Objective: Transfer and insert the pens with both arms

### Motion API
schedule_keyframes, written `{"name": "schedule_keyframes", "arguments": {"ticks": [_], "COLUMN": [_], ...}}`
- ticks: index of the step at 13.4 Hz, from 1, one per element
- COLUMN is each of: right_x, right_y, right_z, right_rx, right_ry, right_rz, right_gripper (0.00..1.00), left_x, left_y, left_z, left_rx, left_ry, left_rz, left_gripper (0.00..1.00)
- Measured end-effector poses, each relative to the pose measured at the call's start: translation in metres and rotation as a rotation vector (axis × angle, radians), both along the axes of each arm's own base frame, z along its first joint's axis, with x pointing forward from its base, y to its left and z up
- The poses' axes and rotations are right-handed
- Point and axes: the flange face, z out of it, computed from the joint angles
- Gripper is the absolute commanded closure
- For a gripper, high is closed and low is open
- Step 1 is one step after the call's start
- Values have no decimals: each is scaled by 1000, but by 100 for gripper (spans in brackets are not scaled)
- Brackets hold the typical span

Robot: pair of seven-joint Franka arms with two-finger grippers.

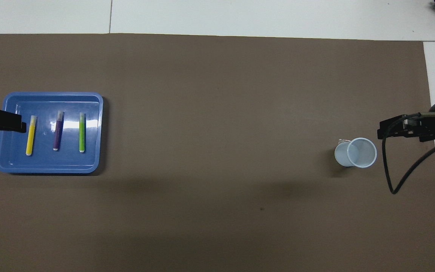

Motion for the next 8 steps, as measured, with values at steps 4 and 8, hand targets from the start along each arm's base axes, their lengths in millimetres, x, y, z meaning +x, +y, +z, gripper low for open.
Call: {"name": "schedule_keyframes", "arguments": {"ticks": [4,8], "right_x": [0,0], "right_y": [0,0], "right_z": [0,0], "right_rx": [0,0], "right_ry": [0,0], "right_rz": [0,0], "right_gripper": [0,0], "left_x": [1,1], "left_y": [2,10], "left_z": [1,-1], "left_rx": [0,0], "left_ry": [-8,-8], "left_rz": [4,20], "left_gripper": [0,0]}}
